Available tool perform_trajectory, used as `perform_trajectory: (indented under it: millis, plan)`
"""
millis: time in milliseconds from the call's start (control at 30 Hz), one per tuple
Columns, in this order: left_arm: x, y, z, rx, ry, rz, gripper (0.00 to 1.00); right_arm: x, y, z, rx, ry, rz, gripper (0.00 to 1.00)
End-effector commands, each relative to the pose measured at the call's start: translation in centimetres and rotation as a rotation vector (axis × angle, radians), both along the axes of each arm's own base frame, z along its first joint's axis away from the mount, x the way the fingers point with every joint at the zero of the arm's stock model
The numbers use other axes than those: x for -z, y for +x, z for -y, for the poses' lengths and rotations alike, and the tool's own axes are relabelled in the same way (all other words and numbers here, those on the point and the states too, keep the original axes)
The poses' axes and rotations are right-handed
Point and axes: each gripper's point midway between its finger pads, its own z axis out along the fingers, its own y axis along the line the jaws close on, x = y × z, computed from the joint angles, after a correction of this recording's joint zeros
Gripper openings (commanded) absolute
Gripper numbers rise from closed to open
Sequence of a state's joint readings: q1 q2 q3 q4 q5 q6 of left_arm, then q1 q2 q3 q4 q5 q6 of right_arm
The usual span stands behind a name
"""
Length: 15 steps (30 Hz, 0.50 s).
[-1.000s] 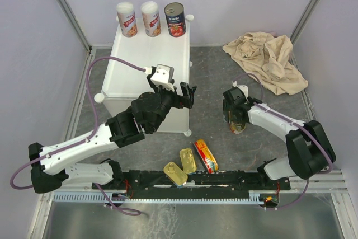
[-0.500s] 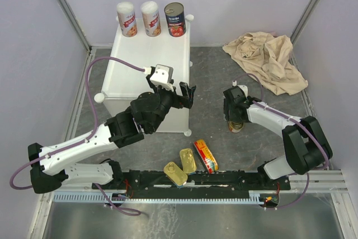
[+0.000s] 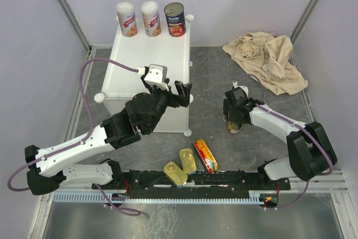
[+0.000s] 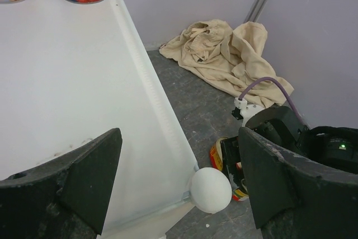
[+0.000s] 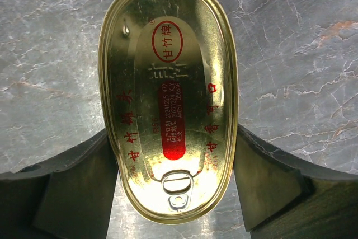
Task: Place and organize the canned foods onto the counter
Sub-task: Pick up the canned food from the center of the board.
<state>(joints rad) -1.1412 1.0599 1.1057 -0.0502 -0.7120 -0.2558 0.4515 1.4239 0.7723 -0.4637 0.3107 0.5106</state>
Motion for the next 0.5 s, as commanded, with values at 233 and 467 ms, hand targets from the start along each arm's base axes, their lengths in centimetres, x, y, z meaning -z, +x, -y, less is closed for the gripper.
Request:
perform_trajectory:
  millis: [233, 467]
  plan:
    - [-2.3, 0.0, -1.7, -0.052, -0.046, 0.047, 0.91, -4.1, 1.4, -0.8, 0.003, 0.084, 0.156, 0.22]
    - [-2.9, 0.1, -2.4, -0.079, -0.046, 0.057, 0.91, -7.5, 1.3, -0.5, 0.002, 0.106, 0.226, 0.21]
